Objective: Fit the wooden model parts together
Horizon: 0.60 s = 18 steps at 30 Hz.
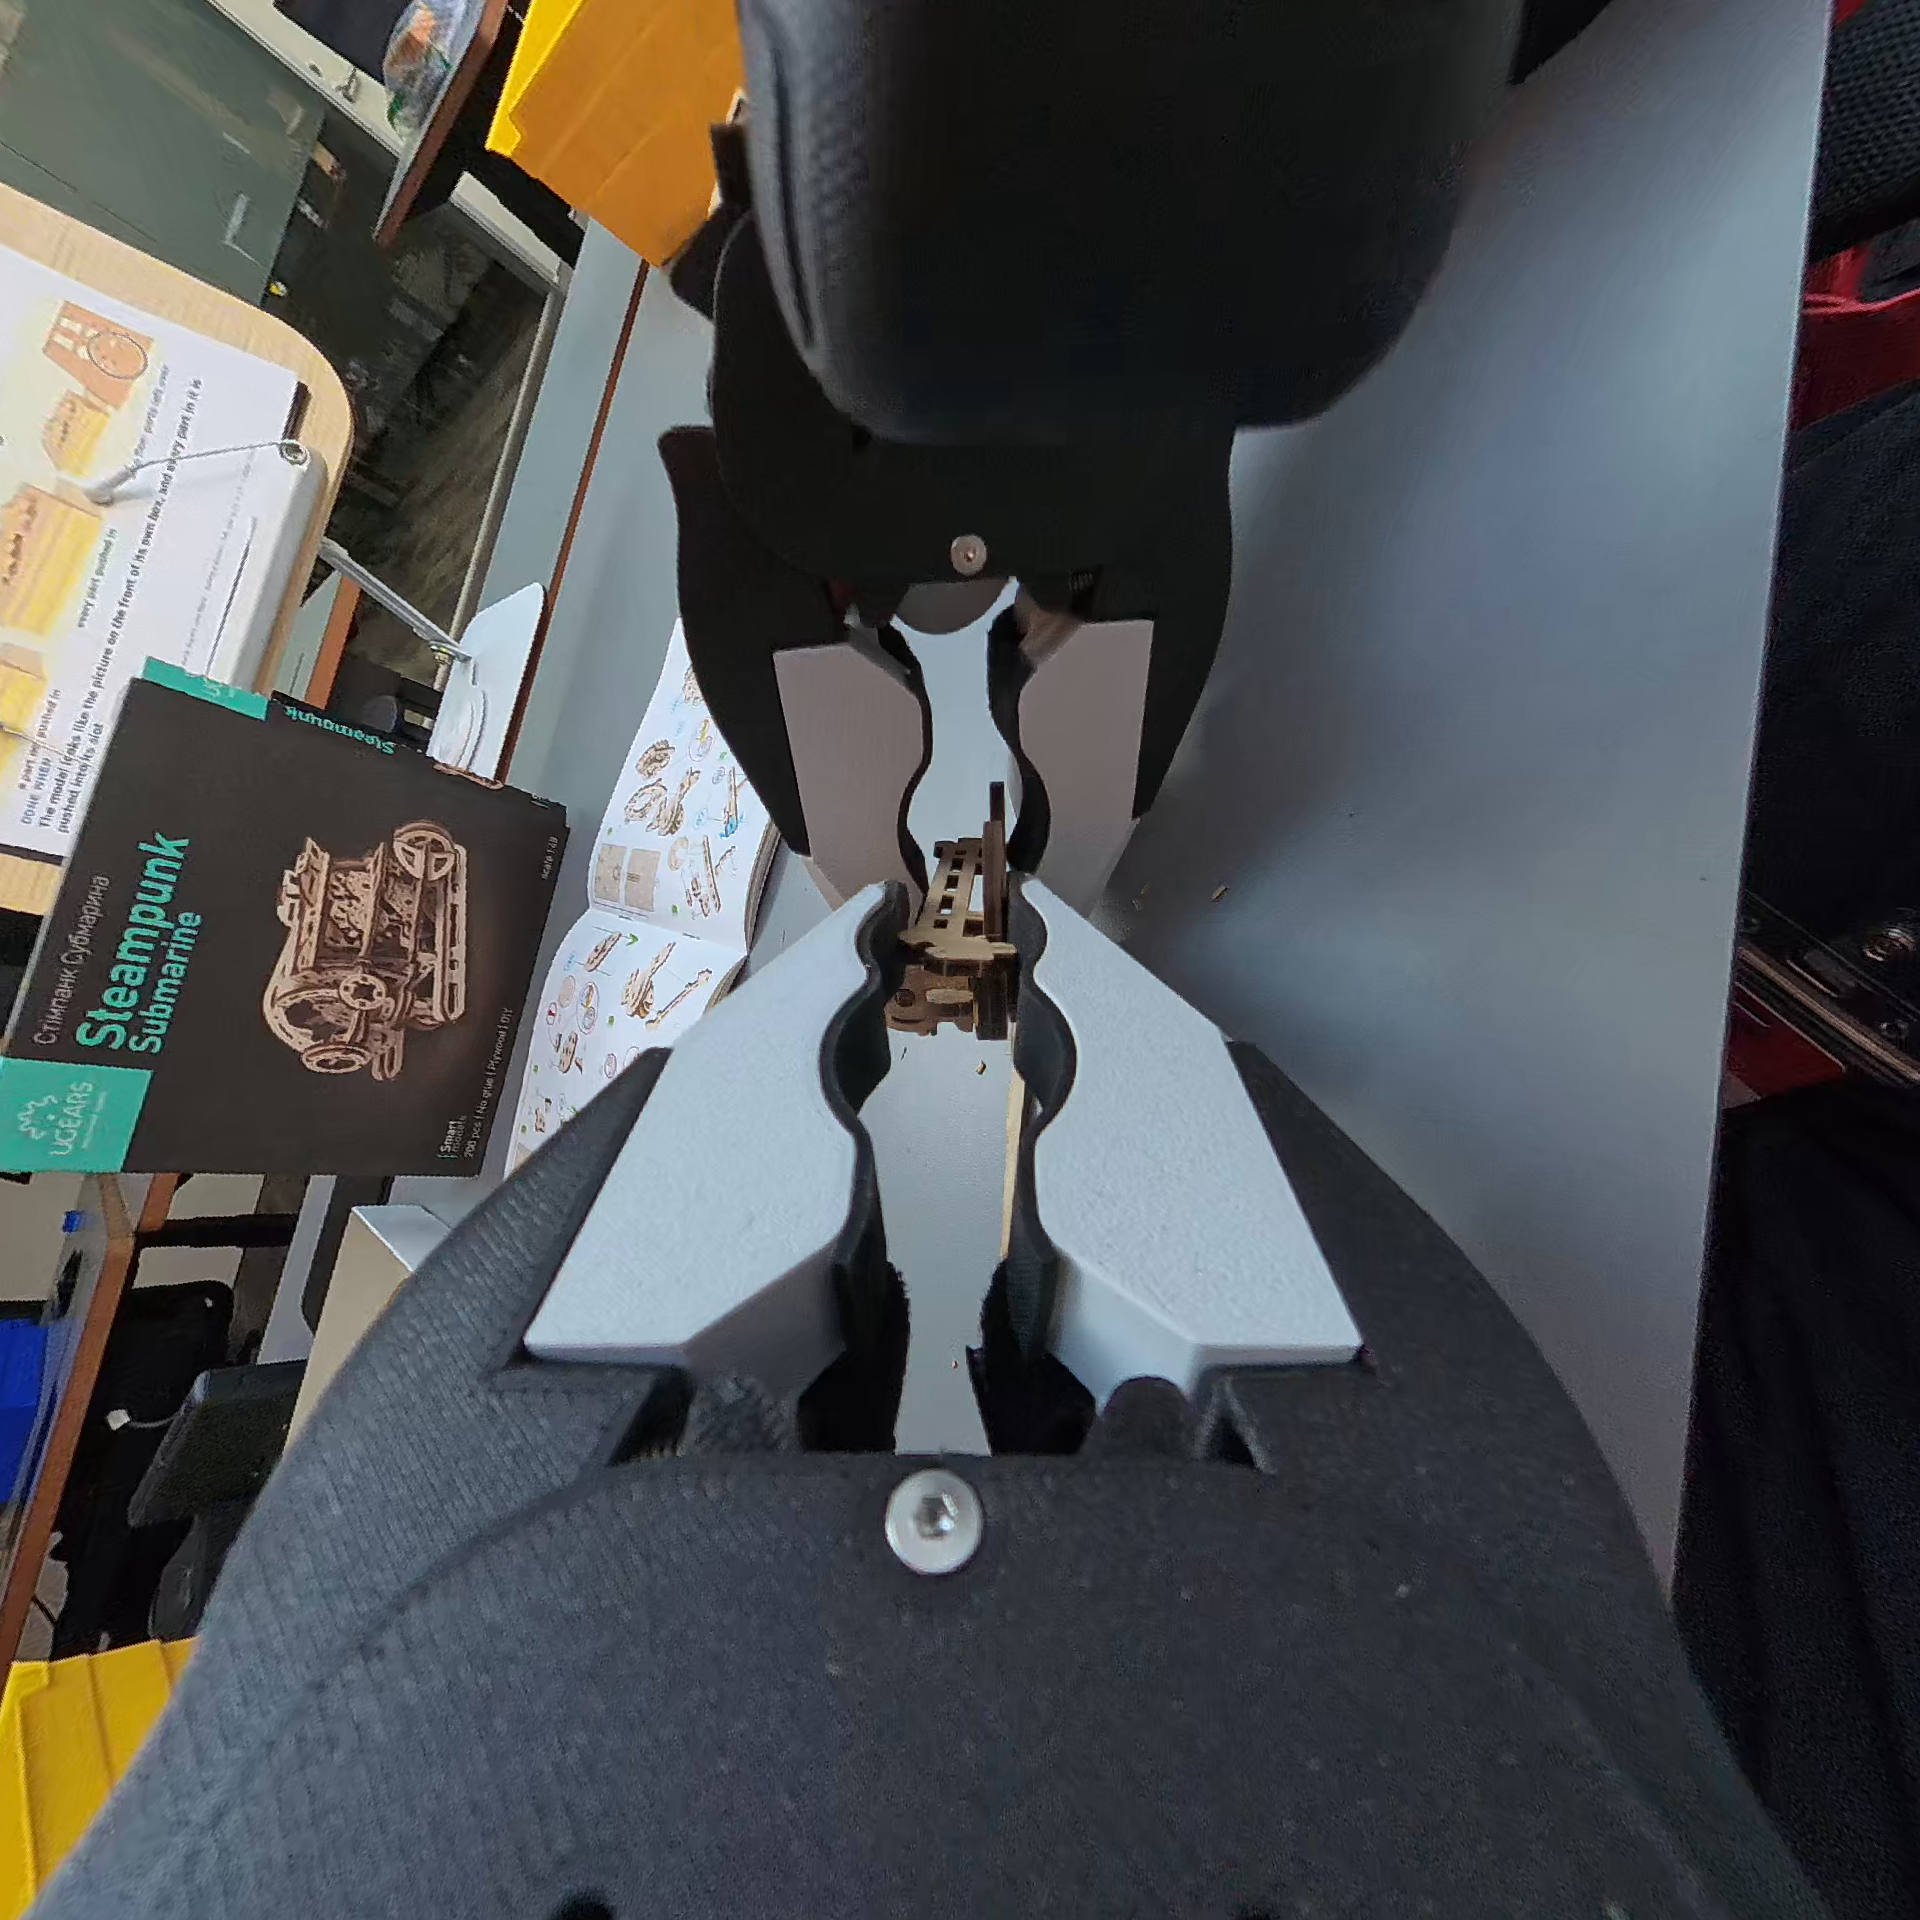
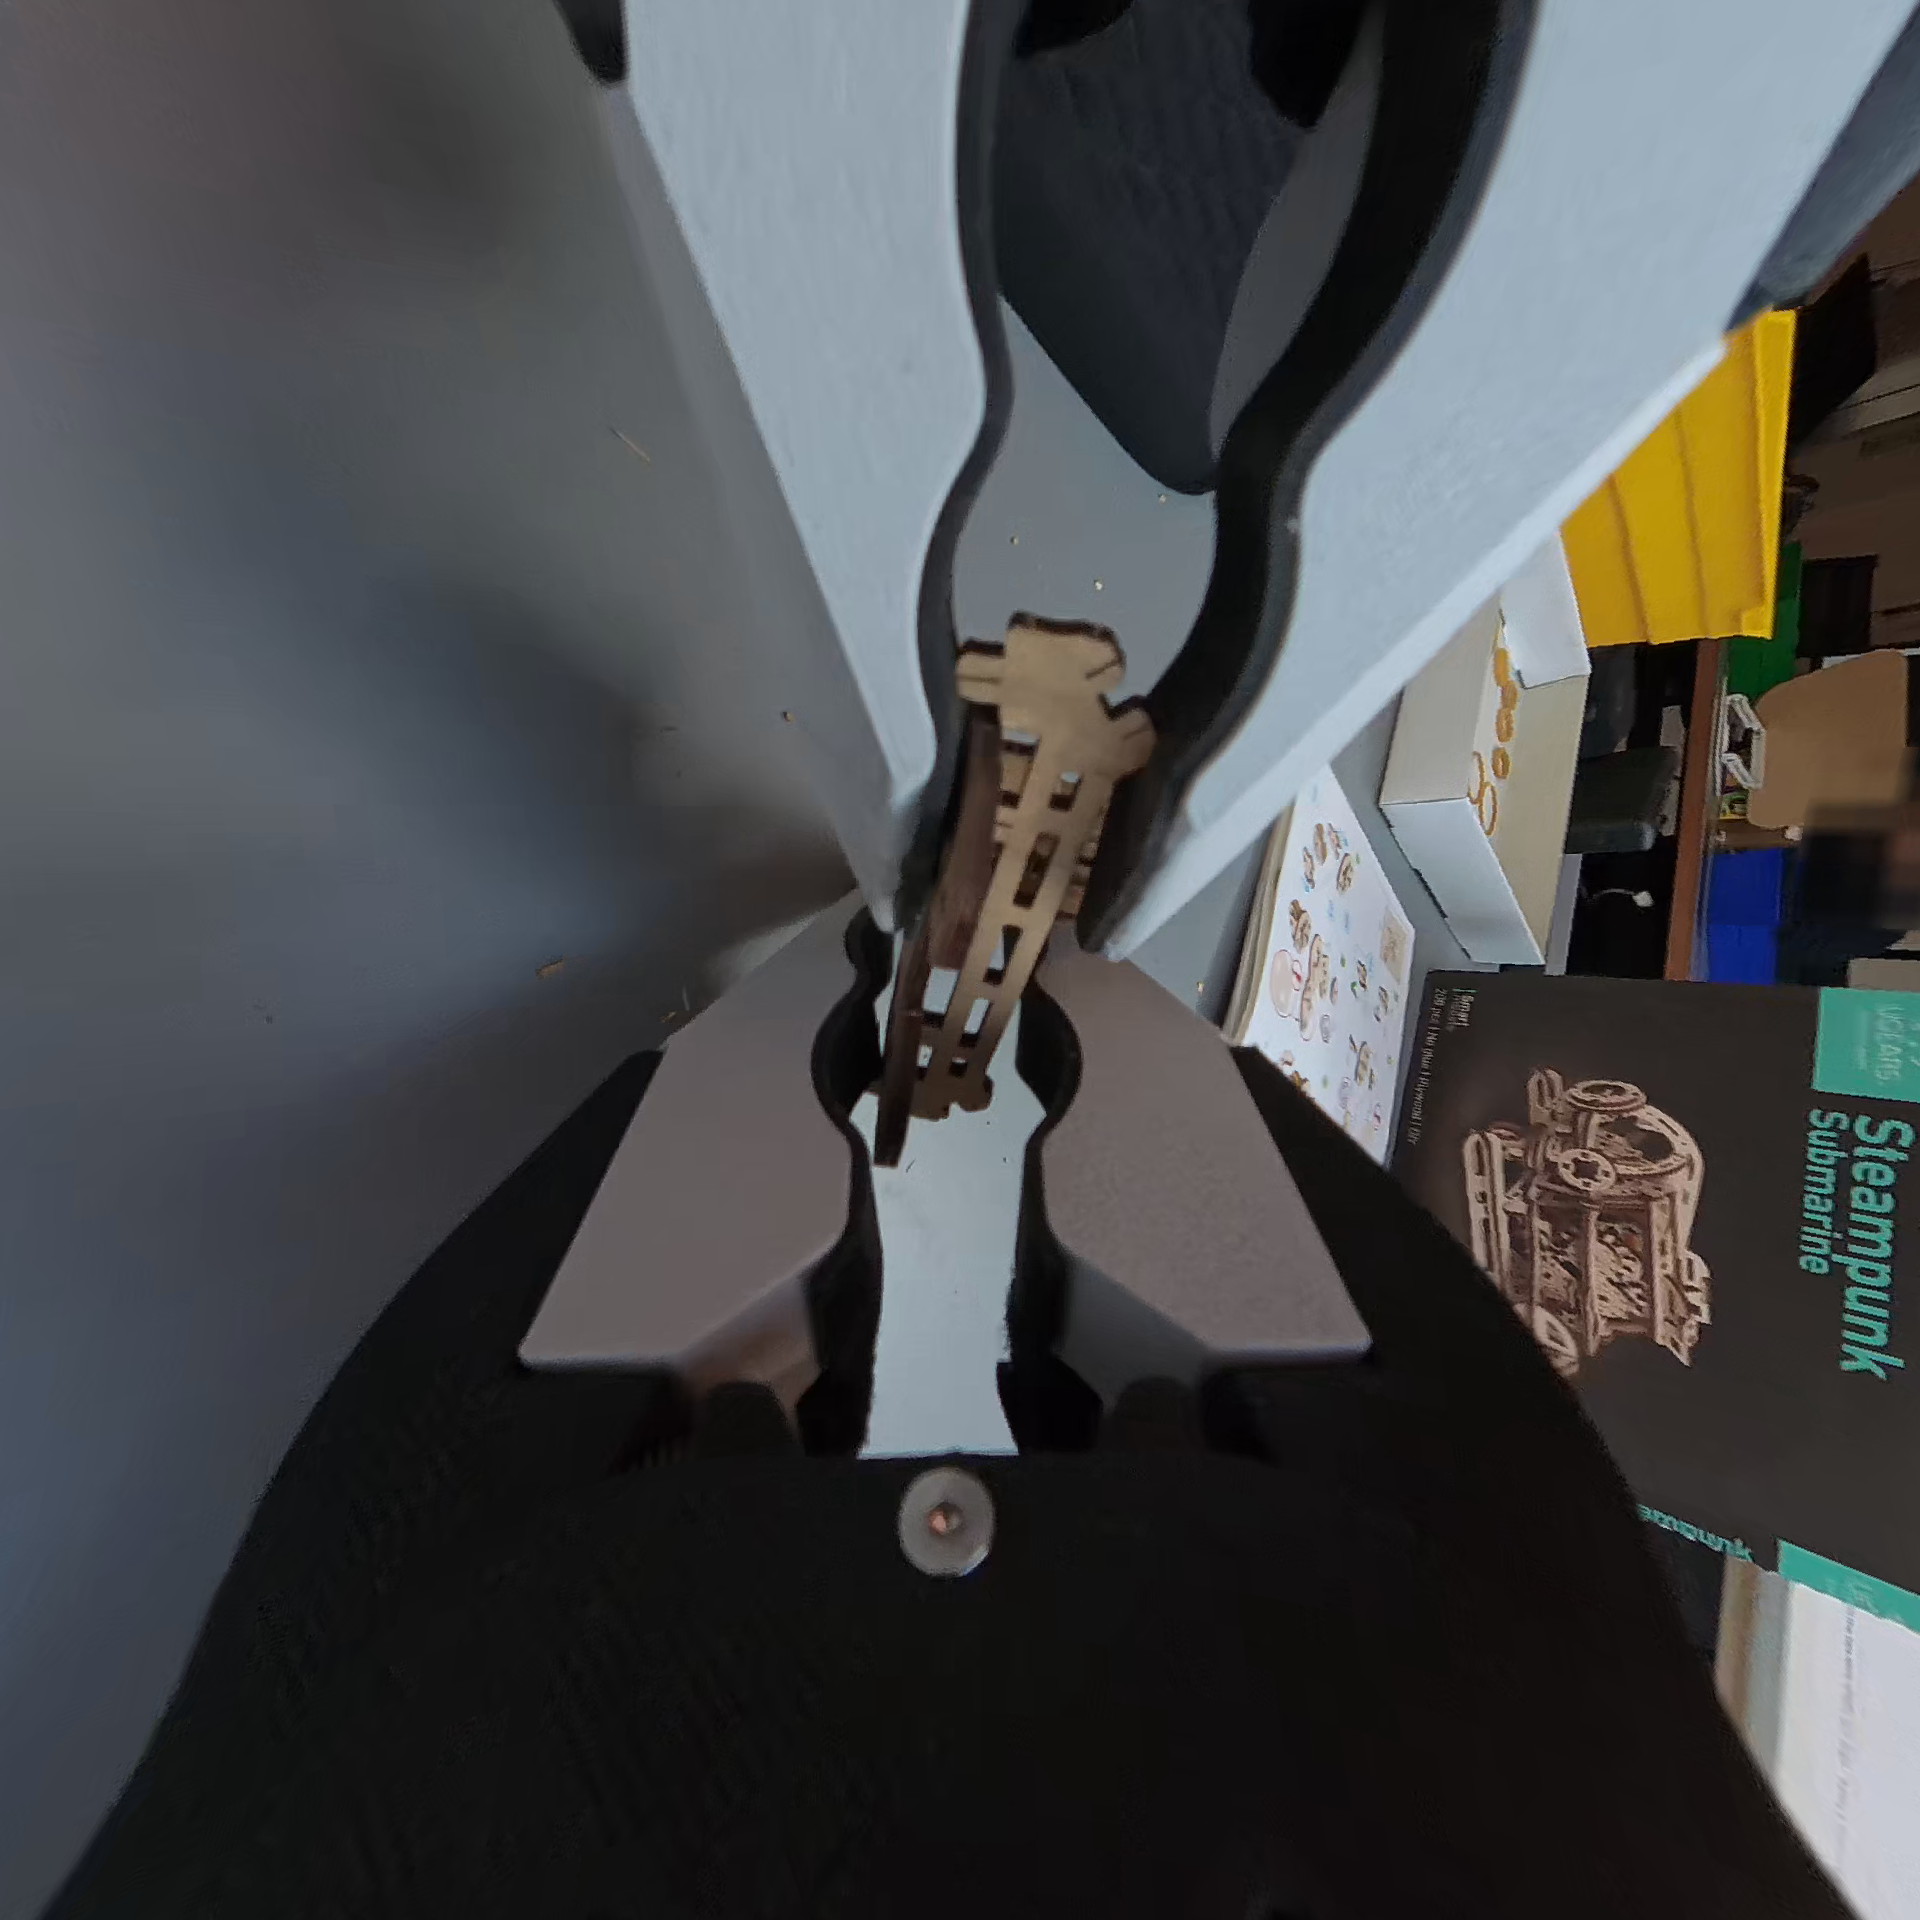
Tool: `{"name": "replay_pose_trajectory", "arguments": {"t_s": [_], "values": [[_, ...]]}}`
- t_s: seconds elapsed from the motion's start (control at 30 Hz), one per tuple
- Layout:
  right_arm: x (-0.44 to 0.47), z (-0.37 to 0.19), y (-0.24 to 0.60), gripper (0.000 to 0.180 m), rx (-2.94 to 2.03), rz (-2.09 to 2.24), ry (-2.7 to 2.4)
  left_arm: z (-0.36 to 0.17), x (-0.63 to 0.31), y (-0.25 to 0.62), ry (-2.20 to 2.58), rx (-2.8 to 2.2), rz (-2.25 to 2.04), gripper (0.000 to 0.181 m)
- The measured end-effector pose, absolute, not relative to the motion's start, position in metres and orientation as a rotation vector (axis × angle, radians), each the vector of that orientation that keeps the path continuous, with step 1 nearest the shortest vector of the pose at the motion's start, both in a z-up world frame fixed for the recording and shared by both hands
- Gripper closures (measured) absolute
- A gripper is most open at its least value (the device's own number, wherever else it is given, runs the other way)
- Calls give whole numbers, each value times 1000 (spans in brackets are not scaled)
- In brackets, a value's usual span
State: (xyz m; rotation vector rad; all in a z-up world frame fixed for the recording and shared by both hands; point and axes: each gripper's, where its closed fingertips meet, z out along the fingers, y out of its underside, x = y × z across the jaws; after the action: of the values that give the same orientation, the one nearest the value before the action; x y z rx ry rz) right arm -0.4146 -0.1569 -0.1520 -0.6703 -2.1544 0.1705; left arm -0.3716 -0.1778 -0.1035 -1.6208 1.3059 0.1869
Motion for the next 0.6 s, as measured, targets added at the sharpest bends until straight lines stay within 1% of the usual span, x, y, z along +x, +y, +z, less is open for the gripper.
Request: {"name": "replay_pose_trajectory", "arguments": {"t_s": [0.13, 0.33, 0.6], "values": [[-418, -152, -154, 161, -607, 45, -2128, -97, -367, -180, 1296, -1602, 163, 164], [-419, -147, -148, 147, -671, 101, -2098, -86, -362, -184, 1271, -1564, 133, 164], [-418, -146, -148, 142, -714, 56, -2118, -78, -355, -184, 1299, -1511, 200, 164]]}}
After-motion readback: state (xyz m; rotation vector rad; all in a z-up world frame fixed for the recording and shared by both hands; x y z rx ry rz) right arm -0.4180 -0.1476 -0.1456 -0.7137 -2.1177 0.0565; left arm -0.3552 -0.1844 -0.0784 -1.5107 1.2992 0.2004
